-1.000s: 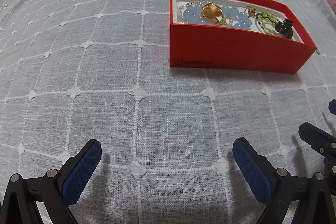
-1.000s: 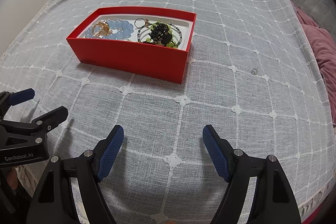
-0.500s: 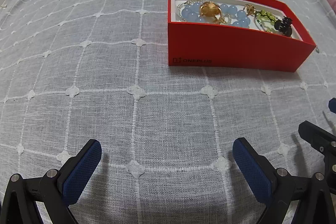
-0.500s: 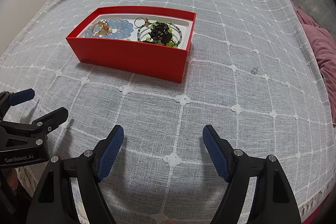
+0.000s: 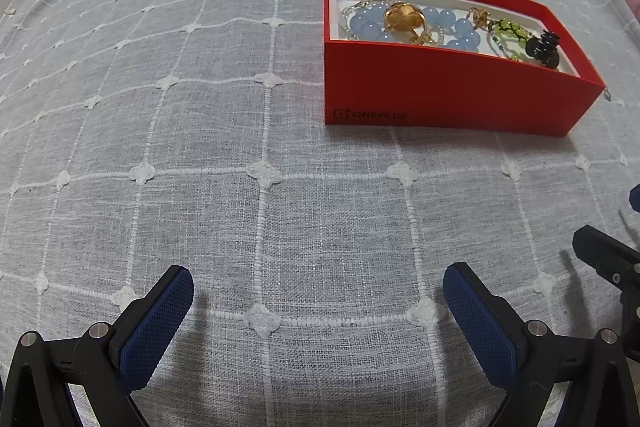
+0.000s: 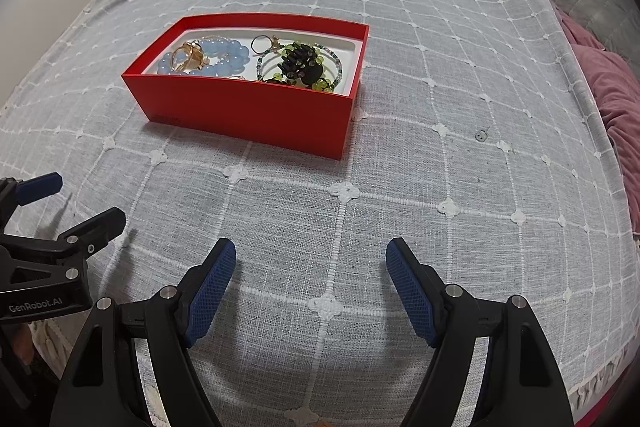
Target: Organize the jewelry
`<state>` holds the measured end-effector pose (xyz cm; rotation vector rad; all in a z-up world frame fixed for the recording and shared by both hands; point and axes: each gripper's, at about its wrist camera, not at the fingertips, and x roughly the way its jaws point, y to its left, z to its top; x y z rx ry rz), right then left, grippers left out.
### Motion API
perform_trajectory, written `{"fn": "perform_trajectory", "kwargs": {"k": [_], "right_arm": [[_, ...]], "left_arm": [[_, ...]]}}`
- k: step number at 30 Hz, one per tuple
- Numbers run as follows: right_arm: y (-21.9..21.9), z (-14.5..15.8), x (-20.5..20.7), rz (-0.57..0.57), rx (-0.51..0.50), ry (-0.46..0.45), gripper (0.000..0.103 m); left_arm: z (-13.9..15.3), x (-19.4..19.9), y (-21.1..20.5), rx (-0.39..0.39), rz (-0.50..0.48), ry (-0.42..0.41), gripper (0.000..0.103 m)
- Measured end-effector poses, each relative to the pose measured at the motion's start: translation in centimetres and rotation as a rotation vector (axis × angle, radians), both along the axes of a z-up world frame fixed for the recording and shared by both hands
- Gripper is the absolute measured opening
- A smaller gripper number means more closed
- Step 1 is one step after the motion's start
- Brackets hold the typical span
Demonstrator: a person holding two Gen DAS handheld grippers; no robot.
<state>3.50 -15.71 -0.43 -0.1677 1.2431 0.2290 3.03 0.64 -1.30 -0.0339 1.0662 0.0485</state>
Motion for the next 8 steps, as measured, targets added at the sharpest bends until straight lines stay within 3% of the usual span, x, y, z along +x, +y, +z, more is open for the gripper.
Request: {"fn": "perform_trajectory", "kwargs": {"k": [8], "right_arm": [[0.31,-0.37,-0.02,-0.003,0.008,-0.028,0.080]], "left_arm": [[0.18,-0.54,0.08,0.009,-0.001,-0.043,0.102]]}}
